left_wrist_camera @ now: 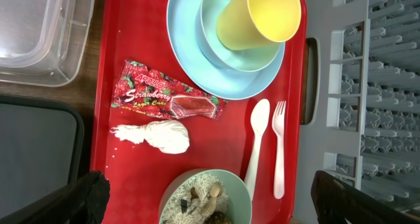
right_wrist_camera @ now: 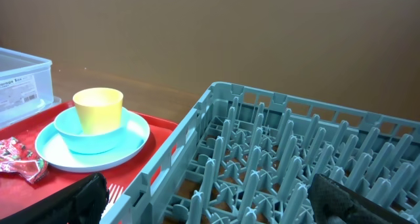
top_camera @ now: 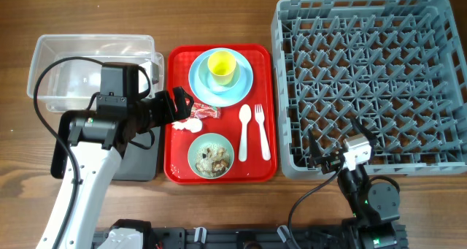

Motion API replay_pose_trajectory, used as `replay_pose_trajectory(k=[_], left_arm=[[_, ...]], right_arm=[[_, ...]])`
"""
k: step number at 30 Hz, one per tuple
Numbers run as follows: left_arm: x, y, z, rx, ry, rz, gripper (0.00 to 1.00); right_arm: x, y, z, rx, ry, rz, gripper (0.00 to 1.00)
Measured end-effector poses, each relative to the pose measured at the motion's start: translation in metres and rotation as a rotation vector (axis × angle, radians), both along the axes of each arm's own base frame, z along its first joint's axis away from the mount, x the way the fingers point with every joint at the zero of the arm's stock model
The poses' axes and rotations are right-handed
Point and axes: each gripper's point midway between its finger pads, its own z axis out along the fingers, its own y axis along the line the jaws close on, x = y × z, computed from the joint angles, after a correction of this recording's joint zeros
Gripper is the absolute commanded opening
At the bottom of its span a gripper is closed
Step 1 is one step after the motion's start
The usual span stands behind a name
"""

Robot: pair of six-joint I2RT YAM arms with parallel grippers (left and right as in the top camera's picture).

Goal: Sort waste into correct bins and load items into the dishwasher rack
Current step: 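Reach the left gripper to the white tissue on the red tray, then grasp the white tissue with the left gripper and lift it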

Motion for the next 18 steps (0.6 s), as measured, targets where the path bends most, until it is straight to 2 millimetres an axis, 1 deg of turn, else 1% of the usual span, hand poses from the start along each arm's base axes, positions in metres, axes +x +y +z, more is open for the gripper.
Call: replay_pose_trajectory(k=[13,16,17,18], left_arm=[[0.000,-0.001,0.000,-0.005,0.001,0.002,0.99],[-0.004,0.000,-0.002,-0.014,0.029,0.017,0.93],[-0.007,0.000,-0.004,-0.018,0.050,0.029,0.88],[-0.012,0.001,-0.007,-0.021,0.076,0.043,0.74]], right_arm=[[0.000,0.000,0.000,0.000,0.000,0.000,1.00],[0.000,0.000,0.000,0.000,0.000,0.000,1.00],[0.000,0.000,0.000,0.000,0.000,0.000,1.00],[0.000,0.000,0.000,0.000,0.000,0.000,1.00]])
